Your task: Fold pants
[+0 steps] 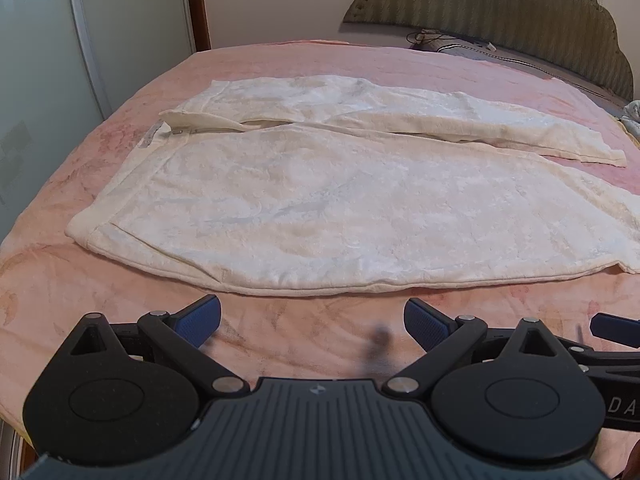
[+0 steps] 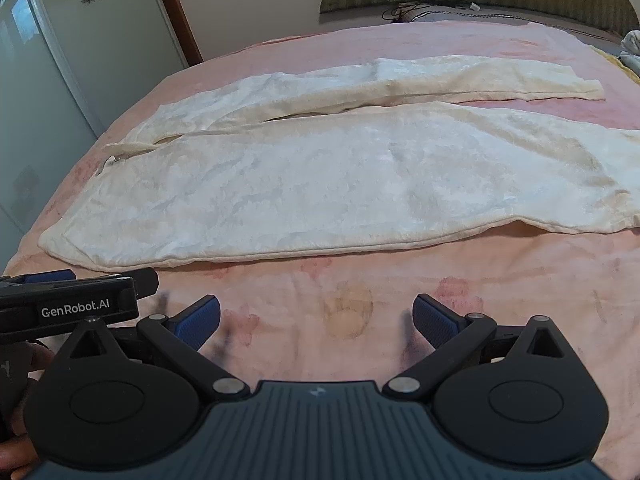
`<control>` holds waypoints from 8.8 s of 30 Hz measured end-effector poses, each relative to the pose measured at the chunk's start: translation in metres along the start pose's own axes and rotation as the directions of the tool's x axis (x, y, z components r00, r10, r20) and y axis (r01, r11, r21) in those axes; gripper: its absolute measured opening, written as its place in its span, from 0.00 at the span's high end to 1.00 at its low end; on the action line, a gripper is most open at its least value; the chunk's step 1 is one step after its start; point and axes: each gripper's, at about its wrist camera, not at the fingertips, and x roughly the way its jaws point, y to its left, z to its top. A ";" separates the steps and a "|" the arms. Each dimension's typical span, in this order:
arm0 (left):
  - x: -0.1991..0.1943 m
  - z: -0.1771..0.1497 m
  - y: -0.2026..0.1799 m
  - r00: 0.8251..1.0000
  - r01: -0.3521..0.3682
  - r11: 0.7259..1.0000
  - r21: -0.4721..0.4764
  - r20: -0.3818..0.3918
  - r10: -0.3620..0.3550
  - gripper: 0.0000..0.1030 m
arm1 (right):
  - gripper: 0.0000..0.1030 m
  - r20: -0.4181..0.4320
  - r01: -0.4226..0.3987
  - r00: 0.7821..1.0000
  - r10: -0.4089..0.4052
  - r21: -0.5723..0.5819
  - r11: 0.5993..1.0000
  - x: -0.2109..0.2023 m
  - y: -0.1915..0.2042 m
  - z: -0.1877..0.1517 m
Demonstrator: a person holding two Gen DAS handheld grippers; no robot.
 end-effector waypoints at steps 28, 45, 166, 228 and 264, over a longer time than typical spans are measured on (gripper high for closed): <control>0.007 -0.001 0.002 0.999 0.000 1.000 -0.010 -0.039 0.000 0.03 | 0.00 -0.023 -0.020 1.000 0.020 -0.008 1.000 0.004 0.001 -0.002; 0.009 -0.001 0.003 0.999 0.000 1.000 -0.017 -0.049 -0.001 0.03 | 0.00 -0.025 -0.021 0.999 0.021 -0.006 1.000 0.004 0.000 -0.002; 0.115 0.123 0.203 0.991 0.134 0.730 -0.670 0.107 -0.084 0.98 | 0.93 -0.024 -0.054 0.986 0.165 -0.983 0.178 0.126 0.029 0.159; 0.033 0.128 0.009 0.947 0.318 0.948 -0.030 0.045 -0.317 0.51 | 0.72 0.180 0.432 0.887 -0.425 -0.001 0.902 0.036 -0.291 0.132; 0.099 0.070 -0.155 0.880 0.460 0.818 0.345 -0.060 -0.470 0.62 | 0.90 0.426 -0.055 0.896 -0.122 0.380 0.923 0.058 -0.265 0.221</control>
